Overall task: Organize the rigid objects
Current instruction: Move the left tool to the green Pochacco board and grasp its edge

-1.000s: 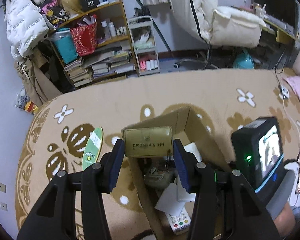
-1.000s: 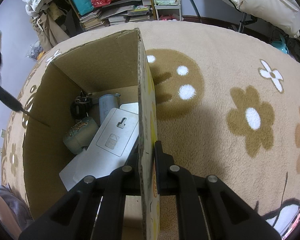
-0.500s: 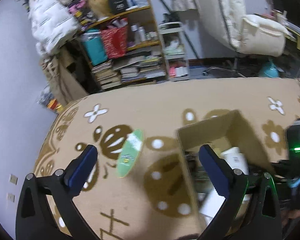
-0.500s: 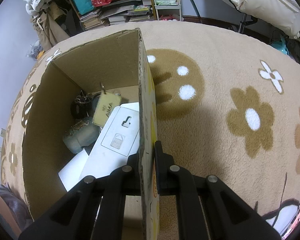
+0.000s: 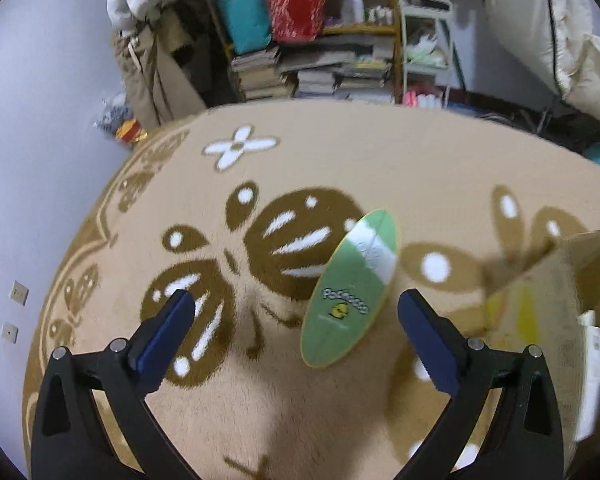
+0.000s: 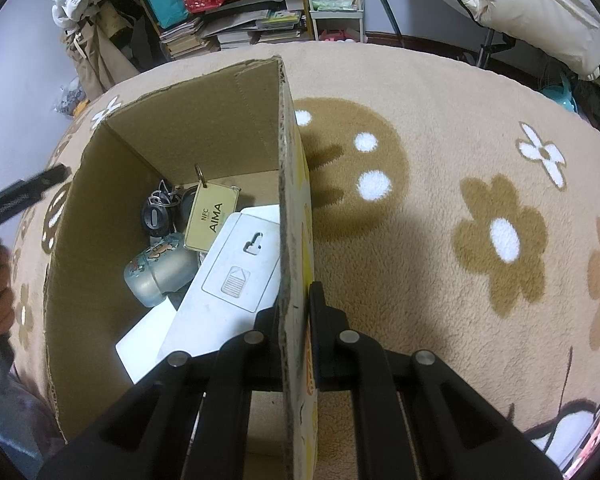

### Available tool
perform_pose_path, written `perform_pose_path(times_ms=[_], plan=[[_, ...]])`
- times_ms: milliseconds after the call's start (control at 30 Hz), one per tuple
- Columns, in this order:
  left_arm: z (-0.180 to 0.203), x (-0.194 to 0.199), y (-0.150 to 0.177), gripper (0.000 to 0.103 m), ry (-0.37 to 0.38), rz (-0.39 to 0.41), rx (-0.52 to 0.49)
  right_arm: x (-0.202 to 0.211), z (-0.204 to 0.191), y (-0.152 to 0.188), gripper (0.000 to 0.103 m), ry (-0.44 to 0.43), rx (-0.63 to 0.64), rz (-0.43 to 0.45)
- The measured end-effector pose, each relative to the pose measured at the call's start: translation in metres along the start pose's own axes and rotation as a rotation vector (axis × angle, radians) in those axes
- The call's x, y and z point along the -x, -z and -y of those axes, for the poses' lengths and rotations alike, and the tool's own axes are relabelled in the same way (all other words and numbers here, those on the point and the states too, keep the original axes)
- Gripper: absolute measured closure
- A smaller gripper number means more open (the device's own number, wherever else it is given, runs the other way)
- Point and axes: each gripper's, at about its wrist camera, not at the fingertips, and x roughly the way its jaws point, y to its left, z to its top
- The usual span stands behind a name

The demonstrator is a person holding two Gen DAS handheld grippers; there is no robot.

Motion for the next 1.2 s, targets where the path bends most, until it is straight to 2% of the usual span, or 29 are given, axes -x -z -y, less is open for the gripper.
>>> perform_pose_path(times_ms=[367, 433, 500, 600, 700, 833, 933, 967, 1033, 1067, 1200], plan=[[0.016, -0.060, 0.007, 0.002, 0.020, -0.077, -0.057, 0.000, 0.001, 0.000, 0.094, 0.000, 0.000, 0.001], [0.018, -0.066, 0.006, 0.005, 0.029, -0.081, -0.060, 0.001, 0.001, -0.001, 0.094, 0.000, -0.001, 0.001], [0.022, -0.073, 0.008, 0.011, 0.038, -0.100, -0.070, 0.001, 0.001, -0.001, 0.094, 0.000, -0.001, 0.001], [0.021, -0.075, 0.011, 0.011, 0.051, -0.105, -0.042, 0.001, 0.001, -0.001, 0.094, 0.000, -0.001, 0.001], [0.012, -0.081, 0.012, 0.012, 0.103, -0.126, 0.017, 0.001, 0.002, -0.001, 0.094, 0.001, 0.001, 0.001], [0.006, -0.086, 0.011, 0.016, 0.158, -0.134, 0.026, 0.001, 0.003, -0.002, 0.094, 0.002, 0.002, 0.001], [0.008, -0.082, 0.011, 0.029, 0.178, -0.132, 0.011, 0.001, 0.003, -0.002, 0.094, 0.000, 0.000, 0.001], [0.011, -0.079, 0.012, 0.037, 0.180, -0.131, 0.001, 0.001, 0.003, -0.002, 0.094, 0.001, 0.001, 0.001], [0.017, -0.075, 0.011, 0.043, 0.167, -0.130, -0.023, 0.001, 0.003, -0.002, 0.094, 0.002, 0.003, 0.001], [0.018, -0.075, 0.011, 0.050, 0.174, -0.132, -0.025, 0.001, 0.004, -0.002, 0.094, 0.002, 0.003, 0.001], [0.017, -0.073, 0.011, 0.053, 0.197, -0.135, 0.003, 0.001, 0.004, -0.001, 0.094, 0.002, 0.002, 0.001]])
